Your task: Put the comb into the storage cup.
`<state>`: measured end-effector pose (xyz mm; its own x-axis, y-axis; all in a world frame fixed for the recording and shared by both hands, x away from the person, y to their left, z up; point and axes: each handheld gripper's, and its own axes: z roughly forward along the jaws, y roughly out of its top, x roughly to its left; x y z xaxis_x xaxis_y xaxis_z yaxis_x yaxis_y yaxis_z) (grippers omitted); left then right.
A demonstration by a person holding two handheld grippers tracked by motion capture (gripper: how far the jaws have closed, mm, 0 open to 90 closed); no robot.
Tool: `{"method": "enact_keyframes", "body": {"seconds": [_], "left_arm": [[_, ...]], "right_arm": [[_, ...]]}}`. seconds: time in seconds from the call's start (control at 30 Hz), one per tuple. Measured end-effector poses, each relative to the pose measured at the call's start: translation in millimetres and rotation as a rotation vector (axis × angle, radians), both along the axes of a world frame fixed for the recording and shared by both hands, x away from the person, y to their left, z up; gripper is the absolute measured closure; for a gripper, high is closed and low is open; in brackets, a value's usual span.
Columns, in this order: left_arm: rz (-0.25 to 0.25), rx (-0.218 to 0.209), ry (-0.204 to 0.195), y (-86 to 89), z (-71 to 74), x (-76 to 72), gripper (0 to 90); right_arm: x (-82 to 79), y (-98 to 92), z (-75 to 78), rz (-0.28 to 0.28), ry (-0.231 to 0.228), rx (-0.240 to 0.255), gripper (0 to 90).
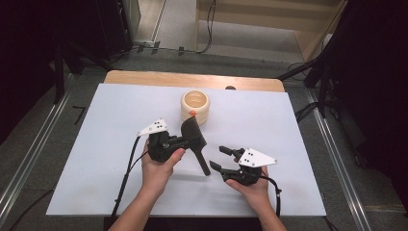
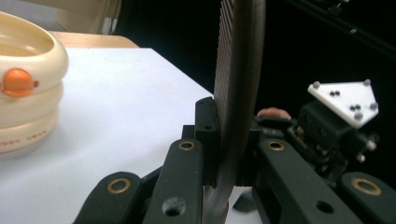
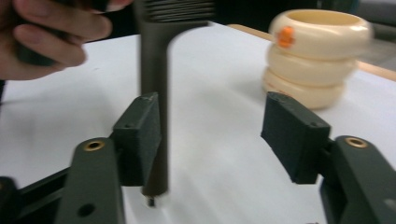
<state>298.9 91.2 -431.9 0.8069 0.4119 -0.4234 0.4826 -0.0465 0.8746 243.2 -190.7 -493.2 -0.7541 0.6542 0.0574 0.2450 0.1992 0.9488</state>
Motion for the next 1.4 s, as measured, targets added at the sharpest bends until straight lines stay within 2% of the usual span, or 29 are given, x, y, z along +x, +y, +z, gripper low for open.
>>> {"method": "enact_keyframes", "body": {"seconds": [0.07, 0.13, 0.27, 0.37, 0.4, 0.5, 0.6, 0.8, 0.9, 1.03, 1.2, 1.4], "left_arm": [[0.002, -0.008, -0.012, 1.2, 1.3, -1.0, 83.6], [0.002, -0.014, -0.019, 2.5, 2.4, -0.3, 83.6], [0.025, -0.004, -0.027, 5.9, 4.0, 2.5, 83.7], [0.036, -0.011, -0.029, 9.8, 4.7, 5.9, 83.6], [0.04, -0.013, -0.031, 10.8, 5.0, 7.0, 83.6], [0.047, -0.01, -0.029, 13.6, 6.0, 9.8, 83.7], [0.058, -0.013, -0.031, 16.2, 7.6, 12.1, 83.7], [0.07, -0.024, -0.043, 21.8, 13.6, 15.6, 83.7], [0.076, -0.025, -0.05, 24.5, 16.4, 17.5, 83.7], [0.085, -0.026, -0.059, 26.4, 21.5, 19.8, 83.7], [0.099, -0.012, -0.08, 28.0, 28.5, 23.0, 83.7], [0.11, -0.017, -0.091, 28.2, 35.0, 28.9, 83.7]], "right_arm": [[1.4, -5.7, -1.0, -0.025, 0.036, -0.017, 31.4], [1.8, -12.0, -3.7, -0.036, 0.049, -0.013, 30.5], [3.1, -25.9, -7.3, -0.073, 0.056, -0.01, 12.3], [2.8, -39.4, -9.4, -0.104, 0.051, 0.02, 6.8], [3.0, -44.0, -10.6, -0.108, 0.05, 0.028, 0.4], [1.6, -57.5, -13.1, -0.143, 0.057, 0.076, 0.0], [-1.5, -67.2, -12.8, -0.197, 0.045, 0.091, 0.0], [-9.9, -82.5, -13.9, -0.262, 0.019, 0.053, 0.0], [-14.0, -89.7, -13.6, -0.272, 0.016, 0.049, 0.0], [-20.2, -99.2, -12.9, -0.271, 0.017, 0.068, 0.0], [-28.2, -110.2, -11.7, -0.287, 0.004, 0.052, 0.0], [-34.9, -124.8, -13.6, -0.308, 0.004, 0.048, 0.0]]}}
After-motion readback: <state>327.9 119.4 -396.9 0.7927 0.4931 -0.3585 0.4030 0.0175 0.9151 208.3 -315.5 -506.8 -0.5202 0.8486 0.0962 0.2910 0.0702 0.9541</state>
